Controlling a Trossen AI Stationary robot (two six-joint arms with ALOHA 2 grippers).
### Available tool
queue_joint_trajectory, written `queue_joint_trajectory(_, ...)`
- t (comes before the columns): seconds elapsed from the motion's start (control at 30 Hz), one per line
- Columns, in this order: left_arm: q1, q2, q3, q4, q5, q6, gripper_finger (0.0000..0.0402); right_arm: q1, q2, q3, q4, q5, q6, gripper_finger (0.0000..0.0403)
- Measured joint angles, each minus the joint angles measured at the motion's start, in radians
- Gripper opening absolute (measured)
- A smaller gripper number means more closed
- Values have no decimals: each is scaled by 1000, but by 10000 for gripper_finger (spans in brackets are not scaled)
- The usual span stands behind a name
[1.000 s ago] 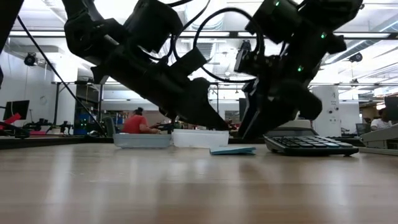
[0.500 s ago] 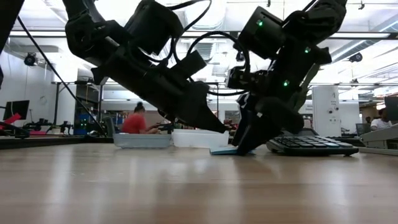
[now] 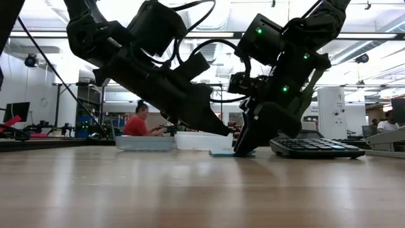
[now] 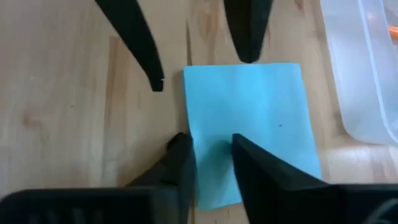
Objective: Pack school essentials
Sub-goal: Put the blue sticky notes into the transparent supply box
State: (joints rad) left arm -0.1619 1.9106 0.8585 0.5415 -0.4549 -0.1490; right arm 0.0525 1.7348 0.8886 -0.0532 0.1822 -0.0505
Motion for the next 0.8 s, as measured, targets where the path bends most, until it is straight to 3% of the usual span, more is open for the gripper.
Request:
queue_joint_trajectory(0.23,-3,-36,0,-12,0,29,141,0,0,-2,6,-6,-15,14)
queue_joint_trajectory(0.37,-4,-38,-1,-68,0,17,141,2,-5,-3,49,-115,2,9)
queue_joint_trajectory(0.5,-6,-40,-1,-81,0,-1,141,40,-5,0,73,-155,24,9)
queue_joint_trajectory(0.8,-32,-173,-2,-116,-10,79,141,106,-25,0,101,-59,-12,8)
